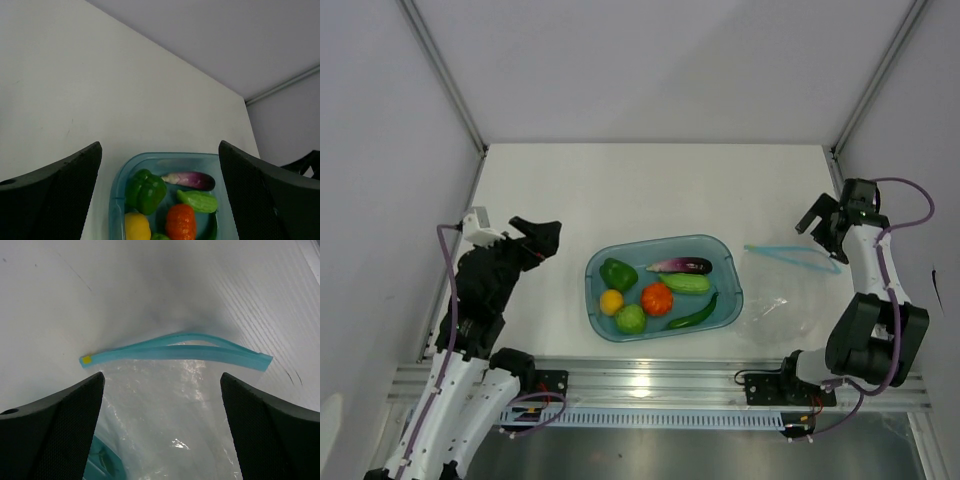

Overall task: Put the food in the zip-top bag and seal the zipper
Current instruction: Pick up the zipper food storage bag at the center of the board.

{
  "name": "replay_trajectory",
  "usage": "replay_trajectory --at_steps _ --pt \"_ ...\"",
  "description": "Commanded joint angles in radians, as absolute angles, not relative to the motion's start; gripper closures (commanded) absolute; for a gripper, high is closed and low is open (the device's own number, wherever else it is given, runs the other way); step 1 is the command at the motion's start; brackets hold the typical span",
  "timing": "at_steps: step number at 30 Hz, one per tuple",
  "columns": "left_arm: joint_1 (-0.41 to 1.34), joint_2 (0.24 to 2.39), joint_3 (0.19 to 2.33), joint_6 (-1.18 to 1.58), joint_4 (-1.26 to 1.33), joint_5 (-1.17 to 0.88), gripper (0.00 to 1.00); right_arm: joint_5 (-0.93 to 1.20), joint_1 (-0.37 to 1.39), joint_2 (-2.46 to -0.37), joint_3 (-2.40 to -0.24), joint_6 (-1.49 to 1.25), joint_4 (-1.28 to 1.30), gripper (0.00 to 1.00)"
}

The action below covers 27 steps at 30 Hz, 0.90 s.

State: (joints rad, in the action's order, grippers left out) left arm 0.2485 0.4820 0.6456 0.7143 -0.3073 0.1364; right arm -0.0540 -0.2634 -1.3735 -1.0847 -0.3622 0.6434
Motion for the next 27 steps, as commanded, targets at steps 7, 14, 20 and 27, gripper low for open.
replay_trajectory --at_steps 7,14,20,27 --pt "0.244 0.607 0.718 0.56 -0.178 -0.166 0.01 0.251 -0.261 -1.618 -1.357 -0.223 0.747 0.01" --pt "0.238 0.683 0.735 0.548 -0.14 -0.259 0.0 0.287 -0.219 -1.744 -1.335 -0.149 0.765 0.01" --pt "0.238 0.695 0.727 0.558 -0.127 -0.313 0.01 0.304 -0.2 -1.784 -1.333 -0.123 0.781 0.02" --pt "0.236 0.695 0.727 0.572 -0.129 -0.336 0.01 0.205 -0.156 -1.796 -1.336 -0.12 0.81 0.04"
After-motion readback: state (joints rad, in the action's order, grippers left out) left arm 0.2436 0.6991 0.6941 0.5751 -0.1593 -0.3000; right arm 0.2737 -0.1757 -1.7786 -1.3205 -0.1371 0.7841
